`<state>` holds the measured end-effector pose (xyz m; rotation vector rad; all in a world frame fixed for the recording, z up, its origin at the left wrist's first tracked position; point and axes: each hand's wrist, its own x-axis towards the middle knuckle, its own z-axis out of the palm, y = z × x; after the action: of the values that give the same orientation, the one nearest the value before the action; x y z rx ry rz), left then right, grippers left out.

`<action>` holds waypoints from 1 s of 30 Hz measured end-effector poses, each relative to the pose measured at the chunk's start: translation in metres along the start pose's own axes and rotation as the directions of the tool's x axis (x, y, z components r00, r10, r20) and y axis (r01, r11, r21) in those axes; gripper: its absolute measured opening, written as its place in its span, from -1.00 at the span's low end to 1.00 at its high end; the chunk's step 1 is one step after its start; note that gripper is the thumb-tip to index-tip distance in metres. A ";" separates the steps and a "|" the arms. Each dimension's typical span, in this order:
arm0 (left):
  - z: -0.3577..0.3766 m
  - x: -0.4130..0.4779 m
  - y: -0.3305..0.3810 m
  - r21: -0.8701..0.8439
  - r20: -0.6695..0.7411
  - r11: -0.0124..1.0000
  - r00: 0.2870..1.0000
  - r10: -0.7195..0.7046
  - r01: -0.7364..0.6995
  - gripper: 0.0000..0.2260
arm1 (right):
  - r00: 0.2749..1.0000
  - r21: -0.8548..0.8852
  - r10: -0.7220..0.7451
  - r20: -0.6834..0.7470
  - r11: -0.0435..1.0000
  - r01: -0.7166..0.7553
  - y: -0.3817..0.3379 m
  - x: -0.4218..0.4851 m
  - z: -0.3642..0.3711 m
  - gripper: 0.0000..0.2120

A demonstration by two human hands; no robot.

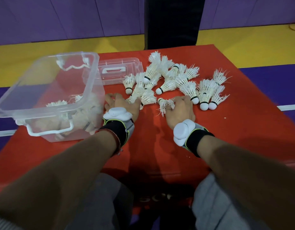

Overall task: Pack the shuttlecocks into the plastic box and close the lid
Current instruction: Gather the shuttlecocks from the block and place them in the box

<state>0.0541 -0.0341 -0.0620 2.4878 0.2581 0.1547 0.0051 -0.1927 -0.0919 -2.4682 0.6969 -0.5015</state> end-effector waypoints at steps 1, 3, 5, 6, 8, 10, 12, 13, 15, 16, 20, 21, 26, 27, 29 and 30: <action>-0.001 -0.001 0.003 0.019 0.012 1.000 1.000 -0.005 0.005 -0.22 | 1.000 -0.004 -0.003 -0.001 1.000 0.003 0.000 -0.001 -0.001 -0.77; -0.003 -0.002 0.004 0.095 0.042 0.995 0.999 0.013 -0.017 -0.35 | 1.000 -0.014 -0.006 0.001 1.000 0.006 -0.001 -0.003 -0.001 -0.78; -0.006 -0.001 0.000 0.167 0.054 0.985 0.998 0.044 -0.052 -0.49 | 1.000 -0.025 -0.004 0.000 1.000 0.004 -0.002 -0.005 -0.001 -0.80; -0.008 -0.002 -0.002 0.197 0.052 0.979 0.997 0.051 -0.060 -0.53 | 1.000 -0.032 -0.001 -0.002 0.999 0.001 -0.002 -0.005 -0.001 -0.80; -0.012 -0.006 -0.002 0.216 0.048 0.973 0.996 0.069 -0.078 -0.63 | 1.000 -0.036 0.016 -0.005 0.999 -0.017 -0.002 -0.005 -0.003 -0.79; -0.012 -0.006 -0.003 0.140 0.071 0.987 0.995 0.067 -0.076 -0.68 | 0.999 -0.032 0.042 -0.009 0.999 -0.042 0.000 -0.006 -0.005 -0.78; -0.014 -0.006 -0.004 0.061 0.071 0.995 0.995 0.072 -0.076 -0.67 | 0.998 -0.019 0.060 -0.005 0.998 -0.060 0.002 -0.007 -0.009 -0.77; -0.015 -0.005 -0.006 0.064 0.073 0.994 0.994 0.083 -0.087 -0.68 | 0.998 -0.010 0.067 0.003 0.998 -0.067 0.003 -0.007 -0.011 -0.77; -0.020 -0.007 -0.008 0.106 0.078 0.989 0.993 0.090 -0.098 -0.70 | 0.997 0.011 0.069 0.029 0.998 -0.069 0.006 -0.008 -0.015 -0.76; -0.022 -0.009 -0.008 0.126 0.072 0.987 0.993 0.095 -0.104 -0.70 | 0.997 0.020 0.068 0.044 0.997 -0.069 0.007 -0.009 -0.017 -0.75; -0.030 -0.020 -0.010 0.158 0.109 0.975 0.984 0.138 -0.155 -0.75 | 0.996 0.023 0.059 0.059 0.998 -0.061 0.008 -0.015 -0.028 -0.74; -0.030 -0.023 -0.012 0.164 0.126 0.972 0.981 0.146 -0.166 -0.78 | 0.997 0.014 0.052 0.056 0.998 -0.053 0.007 -0.018 -0.030 -0.74; -0.039 -0.046 -0.016 0.174 0.081 0.968 0.982 0.171 -0.183 -0.94 | 0.995 -0.042 0.021 0.096 0.999 -0.017 0.007 -0.032 -0.042 -0.75; -0.041 -0.051 -0.015 0.164 0.071 0.968 0.981 0.180 -0.190 -0.94 | 0.995 -0.058 0.017 0.098 0.998 -0.011 0.007 -0.036 -0.043 -0.75; -0.043 -0.058 -0.015 0.144 0.053 0.968 0.978 0.200 -0.206 -0.94 | 0.993 -0.085 0.018 0.113 0.996 -0.009 0.008 -0.044 -0.045 -0.74; -0.047 -0.062 -0.016 0.139 0.048 0.966 0.976 0.211 -0.216 -0.94 | 0.991 -0.084 0.029 0.133 0.996 -0.018 0.008 -0.048 -0.046 -0.73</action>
<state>-0.0170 -0.0082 -0.0377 2.6557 -0.0149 0.1901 -0.0585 -0.1893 -0.0697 -2.5404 0.7038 -0.3002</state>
